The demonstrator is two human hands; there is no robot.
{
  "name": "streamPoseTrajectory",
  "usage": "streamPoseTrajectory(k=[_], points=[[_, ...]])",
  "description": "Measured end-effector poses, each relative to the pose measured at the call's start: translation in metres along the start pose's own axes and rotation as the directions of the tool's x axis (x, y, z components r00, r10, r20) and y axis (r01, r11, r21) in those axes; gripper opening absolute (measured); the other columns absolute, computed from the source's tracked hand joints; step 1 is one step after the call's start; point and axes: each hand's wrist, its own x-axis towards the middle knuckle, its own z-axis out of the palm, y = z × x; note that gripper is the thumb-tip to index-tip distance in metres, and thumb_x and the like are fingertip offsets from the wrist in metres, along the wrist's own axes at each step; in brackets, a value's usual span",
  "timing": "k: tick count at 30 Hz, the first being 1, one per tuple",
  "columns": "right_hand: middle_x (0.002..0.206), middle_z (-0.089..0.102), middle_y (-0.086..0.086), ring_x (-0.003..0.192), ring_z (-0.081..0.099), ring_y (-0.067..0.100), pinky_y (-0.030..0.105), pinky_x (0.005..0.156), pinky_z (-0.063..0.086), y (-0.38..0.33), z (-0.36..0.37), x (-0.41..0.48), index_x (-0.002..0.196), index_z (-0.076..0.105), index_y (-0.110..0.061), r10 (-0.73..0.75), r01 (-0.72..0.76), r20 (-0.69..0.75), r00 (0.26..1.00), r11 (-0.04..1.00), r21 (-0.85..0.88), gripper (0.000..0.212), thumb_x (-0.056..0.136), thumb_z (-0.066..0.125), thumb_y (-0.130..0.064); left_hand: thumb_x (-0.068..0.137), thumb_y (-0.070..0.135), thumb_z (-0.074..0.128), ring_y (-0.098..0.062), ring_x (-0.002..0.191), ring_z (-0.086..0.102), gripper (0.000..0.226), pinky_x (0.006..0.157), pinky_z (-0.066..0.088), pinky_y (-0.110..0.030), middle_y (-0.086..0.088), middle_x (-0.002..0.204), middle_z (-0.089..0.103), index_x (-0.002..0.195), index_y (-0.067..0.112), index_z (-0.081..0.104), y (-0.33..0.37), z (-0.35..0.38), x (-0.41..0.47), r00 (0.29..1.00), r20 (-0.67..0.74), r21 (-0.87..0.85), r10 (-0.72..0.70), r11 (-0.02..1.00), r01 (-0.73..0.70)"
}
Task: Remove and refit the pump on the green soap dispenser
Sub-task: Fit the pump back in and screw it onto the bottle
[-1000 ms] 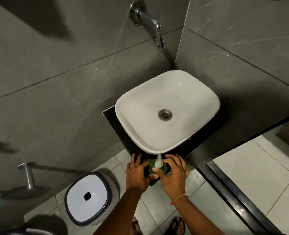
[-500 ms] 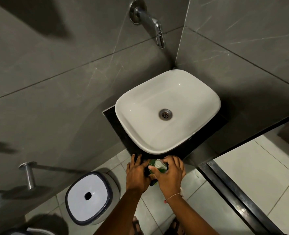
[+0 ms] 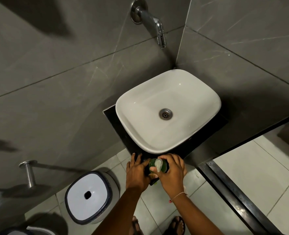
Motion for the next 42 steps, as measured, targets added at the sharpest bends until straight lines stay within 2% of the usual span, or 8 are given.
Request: streamPoseTrajectory(k=[2, 6, 15, 20, 23, 27, 33, 42], points=[[0.112, 0.06, -0.018, 0.123, 0.046, 0.018, 0.043, 0.102, 0.032, 0.002, -0.004, 0.001, 0.105, 0.07, -0.04, -0.059, 0.058, 0.032, 0.998, 0.998, 0.001, 0.046, 0.064, 0.084, -0.026, 0.075, 0.052, 0.07, -0.027, 0.15, 0.003, 0.067, 0.121, 0.012, -0.05, -0.002, 0.158, 0.027, 0.135, 0.036, 0.046, 0.002, -0.002, -0.001, 1.0, -0.004, -0.008, 0.0, 1.0, 0.0], [0.104, 0.065, -0.009, 0.117, 0.051, 0.025, 0.043, 0.099, 0.034, 0.001, -0.005, 0.003, 0.09, 0.075, -0.033, -0.052, 0.051, -0.021, 0.998, 0.998, -0.03, 0.036, 0.059, 0.085, -0.019, 0.074, 0.054, 0.07, -0.026, 0.15, 0.002, 0.07, 0.121, 0.011, -0.049, -0.002, 0.158, 0.027, 0.137, 0.036, 0.044, 0.002, -0.001, -0.002, 1.0, -0.013, -0.001, -0.01, 1.0, 0.01], [0.088, 0.059, -0.006, 0.102, 0.047, 0.019, 0.042, 0.092, 0.037, -0.001, 0.006, -0.003, 0.074, 0.058, -0.026, 0.035, -0.04, -0.084, 0.996, 0.997, -0.06, 0.045, 0.054, 0.077, -0.062, 0.079, 0.043, 0.068, -0.028, 0.149, 0.004, 0.067, 0.121, 0.015, -0.051, -0.002, 0.158, 0.027, 0.139, 0.036, 0.04, 0.001, 0.004, -0.001, 1.0, -0.024, 0.029, -0.013, 0.999, 0.014], [0.099, 0.059, -0.008, 0.111, 0.046, 0.018, 0.046, 0.095, 0.036, -0.008, -0.006, 0.0, 0.086, 0.062, -0.031, 0.065, -0.063, 0.022, 0.998, 0.995, -0.077, 0.046, 0.055, 0.079, -0.06, 0.077, 0.045, 0.068, -0.028, 0.149, 0.005, 0.066, 0.12, 0.018, -0.053, -0.003, 0.157, 0.029, 0.137, 0.039, 0.041, 0.0, 0.002, -0.002, 0.999, -0.031, 0.018, -0.009, 1.0, 0.009], [0.112, 0.059, -0.013, 0.117, 0.043, 0.014, 0.04, 0.097, 0.033, 0.0, -0.023, -0.005, 0.111, 0.06, -0.041, -0.039, 0.04, 0.037, 0.999, 0.999, -0.009, 0.05, 0.065, 0.077, -0.052, 0.076, 0.048, 0.069, -0.027, 0.149, 0.004, 0.069, 0.12, 0.016, -0.052, -0.003, 0.158, 0.028, 0.137, 0.038, 0.041, 0.001, 0.001, -0.002, 1.0, -0.024, 0.029, -0.007, 1.0, 0.008], [0.116, 0.057, -0.017, 0.119, 0.043, 0.011, 0.034, 0.1, 0.03, -0.003, -0.043, -0.005, 0.122, 0.06, -0.046, -0.28, 0.28, 0.012, 0.96, 0.959, -0.03, 0.042, 0.081, 0.062, -0.051, 0.074, 0.057, 0.068, -0.027, 0.15, 0.004, 0.073, 0.12, 0.015, -0.051, -0.002, 0.158, 0.027, 0.139, 0.04, 0.039, 0.002, 0.0, -0.001, 1.0, -0.01, 0.023, -0.009, 1.0, 0.009], [0.118, 0.064, -0.011, 0.122, 0.045, 0.018, 0.032, 0.102, 0.025, -0.013, -0.055, 0.022, 0.108, 0.07, -0.044, -0.447, 0.487, 0.202, 0.871, 0.842, -0.233, 0.037, 0.075, 0.075, -0.028, 0.074, 0.058, 0.067, -0.028, 0.149, 0.006, 0.071, 0.12, 0.016, -0.051, -0.003, 0.158, 0.028, 0.137, 0.041, 0.04, 0.003, -0.002, -0.002, 1.0, -0.005, 0.033, 0.0, 0.999, 0.0], [0.12, 0.066, -0.005, 0.127, 0.05, 0.032, 0.048, 0.101, 0.036, -0.038, -0.074, 0.055, 0.093, 0.077, -0.042, -0.472, 0.621, 0.486, 0.736, 0.756, -0.207, 0.034, 0.071, 0.078, -0.016, 0.072, 0.059, 0.068, -0.028, 0.149, 0.006, 0.071, 0.12, 0.015, -0.052, -0.003, 0.158, 0.028, 0.136, 0.041, 0.042, 0.001, -0.001, -0.001, 1.0, 0.0, 0.027, -0.003, 1.0, 0.003]])
